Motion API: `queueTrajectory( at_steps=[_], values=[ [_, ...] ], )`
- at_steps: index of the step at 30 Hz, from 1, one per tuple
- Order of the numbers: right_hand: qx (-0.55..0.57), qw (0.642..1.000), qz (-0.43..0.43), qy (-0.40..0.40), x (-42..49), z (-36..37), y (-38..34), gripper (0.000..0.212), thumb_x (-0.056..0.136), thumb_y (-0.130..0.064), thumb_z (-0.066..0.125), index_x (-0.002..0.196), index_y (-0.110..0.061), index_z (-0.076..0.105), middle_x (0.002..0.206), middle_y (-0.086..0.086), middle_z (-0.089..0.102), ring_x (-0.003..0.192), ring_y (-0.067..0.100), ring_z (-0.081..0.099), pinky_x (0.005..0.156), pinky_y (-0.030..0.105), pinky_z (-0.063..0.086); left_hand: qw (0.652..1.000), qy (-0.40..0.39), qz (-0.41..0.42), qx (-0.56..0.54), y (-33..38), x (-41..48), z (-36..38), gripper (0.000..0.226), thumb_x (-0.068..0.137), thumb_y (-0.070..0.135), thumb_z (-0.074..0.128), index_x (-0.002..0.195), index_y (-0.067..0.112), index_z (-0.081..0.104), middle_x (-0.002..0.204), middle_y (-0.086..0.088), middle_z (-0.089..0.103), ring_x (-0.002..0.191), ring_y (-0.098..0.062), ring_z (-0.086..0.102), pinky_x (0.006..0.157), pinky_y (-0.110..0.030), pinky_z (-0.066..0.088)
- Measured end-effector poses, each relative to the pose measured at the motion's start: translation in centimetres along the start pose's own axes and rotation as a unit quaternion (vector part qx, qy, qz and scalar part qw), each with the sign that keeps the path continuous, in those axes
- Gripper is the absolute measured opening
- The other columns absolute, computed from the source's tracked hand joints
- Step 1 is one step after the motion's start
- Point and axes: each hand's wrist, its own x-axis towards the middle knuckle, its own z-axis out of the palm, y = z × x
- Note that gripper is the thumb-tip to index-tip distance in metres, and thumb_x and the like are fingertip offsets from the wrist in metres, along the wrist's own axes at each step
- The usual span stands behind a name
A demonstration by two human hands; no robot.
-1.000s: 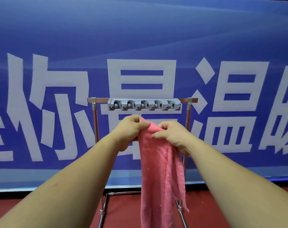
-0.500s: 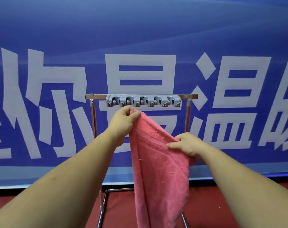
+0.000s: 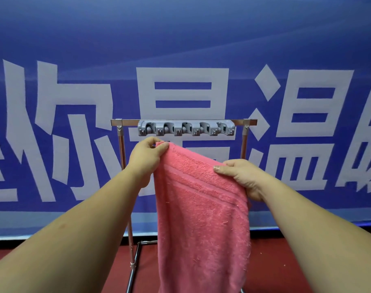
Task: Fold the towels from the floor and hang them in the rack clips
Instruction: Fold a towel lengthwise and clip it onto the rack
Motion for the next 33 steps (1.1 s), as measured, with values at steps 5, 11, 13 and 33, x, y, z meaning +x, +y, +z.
queueTrajectory(
  at_steps=[5, 11, 13, 33],
  values=[
    [-0.099, 0.994, -0.029, 0.026, -0.2, 0.1, -0.2, 0.022, 0.092, -0.037, 0.082, 0.092, -0.015, 0.081, 0.094, 0.009, 0.082, 0.083, 0.024, 0.076, 0.085, 0.043, 0.060, 1.000, 0.017, 0.018, -0.001, 0.2, -0.2, -0.2, 0.015, 0.101, 0.031, 0.072, 0.092, 0.020, 0.076, 0.094, -0.001, 0.074, 0.082, -0.016, 0.061, 0.070, -0.036, 0.049],
    [-0.277, 0.959, -0.016, 0.062, -0.9, -1.6, 1.7, 0.034, 0.101, -0.038, 0.071, 0.075, -0.017, 0.075, 0.077, -0.003, 0.076, 0.070, 0.013, 0.068, 0.066, 0.030, 0.050, 0.999, 0.041, 0.016, -0.003, -0.8, 0.0, -1.0, 0.015, 0.102, 0.032, 0.071, 0.094, 0.021, 0.076, 0.098, -0.002, 0.075, 0.089, -0.019, 0.067, 0.075, -0.041, 0.057],
    [-0.302, 0.950, 0.007, 0.082, -0.7, -2.7, 2.8, 0.031, 0.100, -0.037, 0.071, 0.078, -0.017, 0.079, 0.079, 0.000, 0.076, 0.075, 0.018, 0.069, 0.068, 0.031, 0.051, 0.999, 0.051, 0.008, -0.001, -1.5, 0.2, -1.5, 0.015, 0.101, 0.033, 0.073, 0.091, 0.022, 0.077, 0.094, -0.002, 0.076, 0.086, -0.018, 0.066, 0.070, -0.037, 0.055],
    [0.170, 0.976, -0.028, 0.131, -0.9, 1.0, -1.0, 0.028, 0.105, 0.000, 0.047, 0.116, -0.013, 0.069, 0.065, 0.007, 0.070, 0.048, 0.016, 0.060, 0.047, 0.028, 0.052, 0.985, -0.078, -0.126, -0.088, -3.8, -2.2, -0.7, 0.022, 0.102, 0.020, 0.073, 0.099, 0.000, 0.082, 0.097, -0.025, 0.079, 0.080, -0.025, 0.072, 0.077, -0.037, 0.066]
  ],
)
